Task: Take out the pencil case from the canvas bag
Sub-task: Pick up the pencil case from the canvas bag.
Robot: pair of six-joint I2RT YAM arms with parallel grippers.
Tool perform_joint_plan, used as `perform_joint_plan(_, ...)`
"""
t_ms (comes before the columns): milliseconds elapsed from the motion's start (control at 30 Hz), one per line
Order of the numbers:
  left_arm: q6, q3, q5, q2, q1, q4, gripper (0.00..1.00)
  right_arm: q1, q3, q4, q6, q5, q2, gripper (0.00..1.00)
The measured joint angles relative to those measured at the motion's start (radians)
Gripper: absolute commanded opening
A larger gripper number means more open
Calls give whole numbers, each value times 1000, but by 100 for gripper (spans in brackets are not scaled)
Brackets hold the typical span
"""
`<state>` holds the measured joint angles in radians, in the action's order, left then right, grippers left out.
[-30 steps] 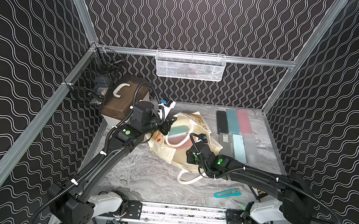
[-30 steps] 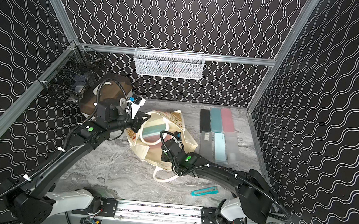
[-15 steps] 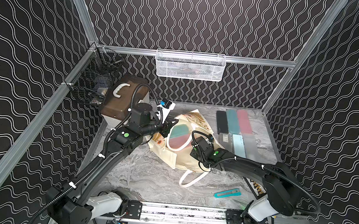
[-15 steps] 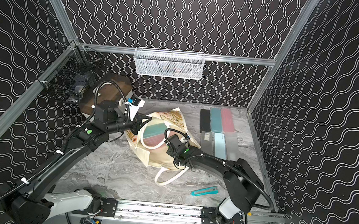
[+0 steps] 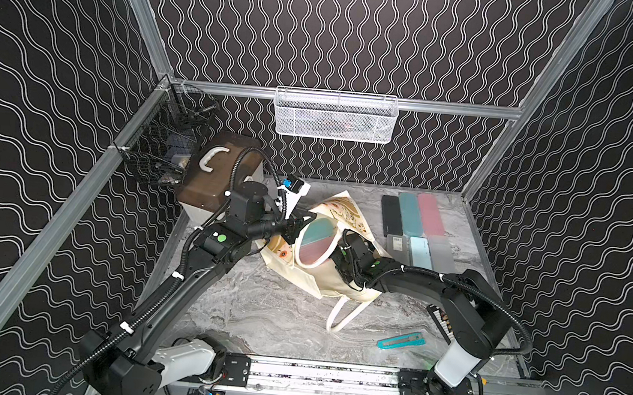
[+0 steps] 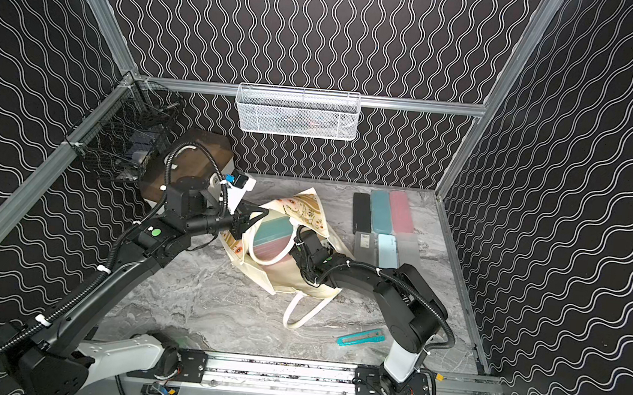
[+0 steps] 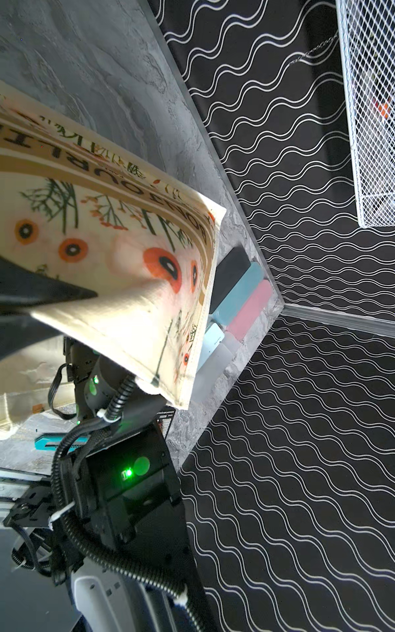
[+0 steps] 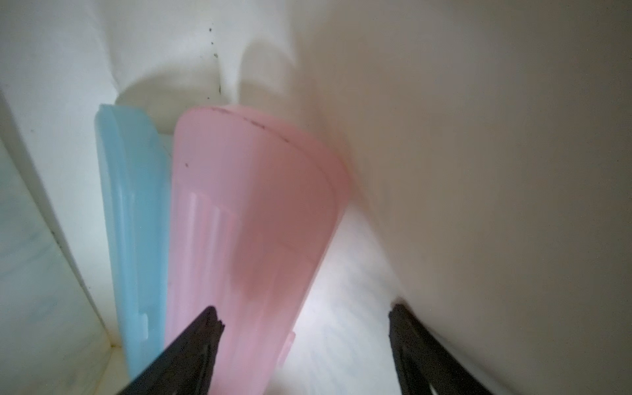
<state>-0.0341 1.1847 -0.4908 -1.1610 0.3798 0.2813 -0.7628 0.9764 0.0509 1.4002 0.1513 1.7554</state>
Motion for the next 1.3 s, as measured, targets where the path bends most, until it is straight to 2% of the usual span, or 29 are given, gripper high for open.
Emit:
perform_joint_plan(167, 0, 0, -54, 2, 0, 4, 0, 21, -37, 154, 33, -18, 29, 80)
perform_joint_plan(333, 0, 0, -89, 2, 0, 13, 0, 43, -76, 354, 30, -57, 71, 65)
perform_joint_plan(467, 3, 0, -89, 6, 0, 26, 0, 49, -86, 408, 23, -82, 68, 51)
perform_joint_plan(700, 14, 14, -90, 10, 0, 26, 0, 51, -98, 352, -1, -67, -23, 38)
perform_joint_plan(1100, 32, 19, -100, 10, 0, 26, 0, 35, -93, 166, -92, -22, -148, 31)
perform_joint_plan(1300, 32, 28, -58, 9, 0, 29, 0, 8, -54, 82, -195, -4, -193, 26)
